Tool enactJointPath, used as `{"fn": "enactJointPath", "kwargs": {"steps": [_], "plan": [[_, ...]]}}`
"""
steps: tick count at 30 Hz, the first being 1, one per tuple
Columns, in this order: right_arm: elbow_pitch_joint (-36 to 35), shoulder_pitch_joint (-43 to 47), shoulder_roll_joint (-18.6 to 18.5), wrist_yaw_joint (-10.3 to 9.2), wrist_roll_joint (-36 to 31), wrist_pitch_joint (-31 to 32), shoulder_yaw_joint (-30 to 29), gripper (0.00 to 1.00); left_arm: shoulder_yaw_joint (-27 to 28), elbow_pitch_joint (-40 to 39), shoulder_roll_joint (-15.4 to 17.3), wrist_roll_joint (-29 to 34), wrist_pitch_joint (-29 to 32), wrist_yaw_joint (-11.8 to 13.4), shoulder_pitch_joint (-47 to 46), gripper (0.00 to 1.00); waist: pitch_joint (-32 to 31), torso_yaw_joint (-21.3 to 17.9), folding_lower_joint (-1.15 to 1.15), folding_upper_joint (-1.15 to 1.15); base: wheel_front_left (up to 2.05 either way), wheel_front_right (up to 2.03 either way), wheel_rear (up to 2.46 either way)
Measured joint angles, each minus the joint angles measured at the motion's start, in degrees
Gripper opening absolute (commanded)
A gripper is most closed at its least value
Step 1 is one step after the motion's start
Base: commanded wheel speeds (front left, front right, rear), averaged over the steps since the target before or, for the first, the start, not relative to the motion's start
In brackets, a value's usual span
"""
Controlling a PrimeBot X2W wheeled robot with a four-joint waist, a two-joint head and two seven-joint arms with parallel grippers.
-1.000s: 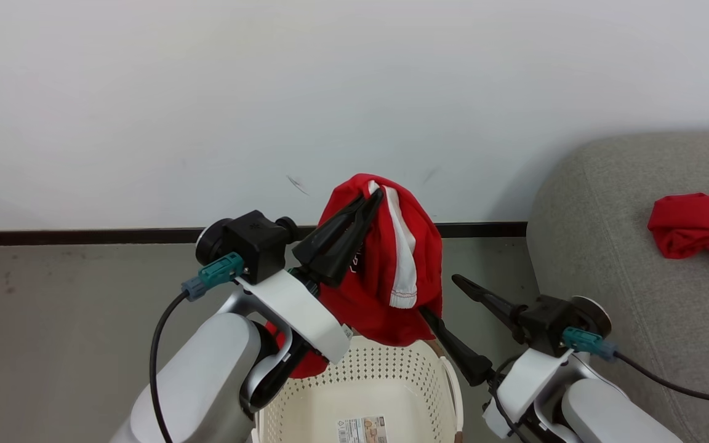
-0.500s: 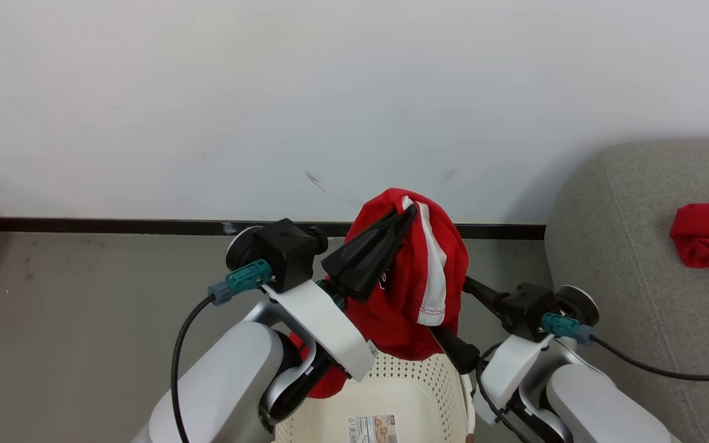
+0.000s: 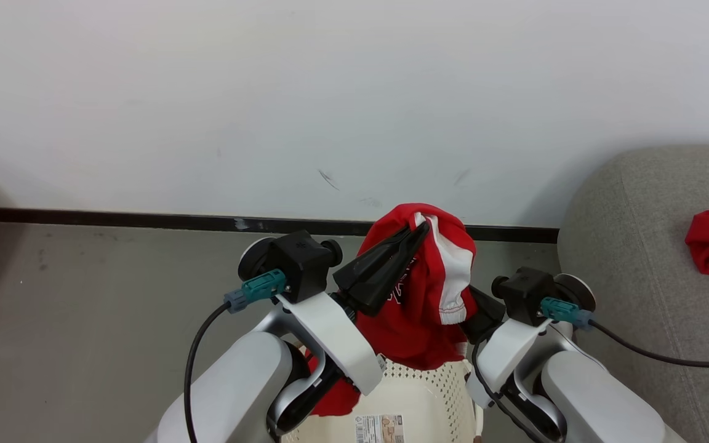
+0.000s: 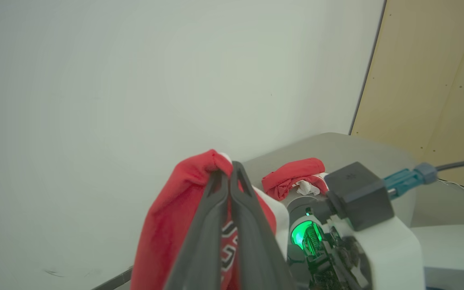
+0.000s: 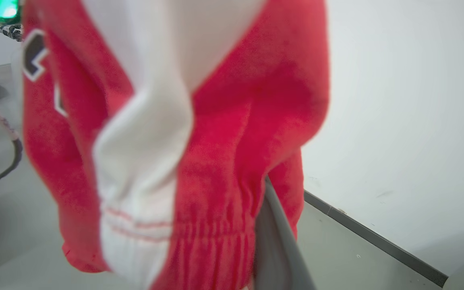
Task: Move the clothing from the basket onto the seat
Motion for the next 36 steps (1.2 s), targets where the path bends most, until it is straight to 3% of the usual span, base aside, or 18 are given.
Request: {"fn": "enactJointPath", "kwargs": {"steps": [17,18,19,20,36], "plan": [[-2.0,0.2,-0.1,0.0,1.4,0.0,-6.8,0.0,1.5,-0.3,0.5,-0.4,-0.4,1.2,0.9,0.0,-0.3,-1.2,0.0,0.0,0.0,0.0,0.0],[-2.1,0.3,-0.3,0.0,1.4,0.0,-7.3,0.0,1.6,-0.3,0.5,-0.4,-0.4,1.3,1.3,0.34,-0.3,-1.3,0.0,0.0,0.0,0.0,0.0],[-2.2,0.3,-0.6,0.0,1.4,0.0,-7.8,0.0,1.6,-0.3,0.6,-0.4,-0.4,1.3,1.8,0.83,-0.3,-1.4,0.0,0.0,0.0,0.0,0.0],[-2.2,0.4,-1.0,0.0,1.4,0.0,-8.3,0.0,1.6,-0.3,0.6,-0.4,-0.4,1.3,2.1,1.0,-0.4,-1.5,0.0,0.0,0.0,0.0,0.0],[-5.6,4.1,-3.0,0.0,0.8,0.0,-15.8,0.0,1.0,-0.4,1.4,-0.4,-0.6,1.6,3.2,1.0,-0.6,-3.4,0.0,0.0,0.0,0.0,0.0]]}}
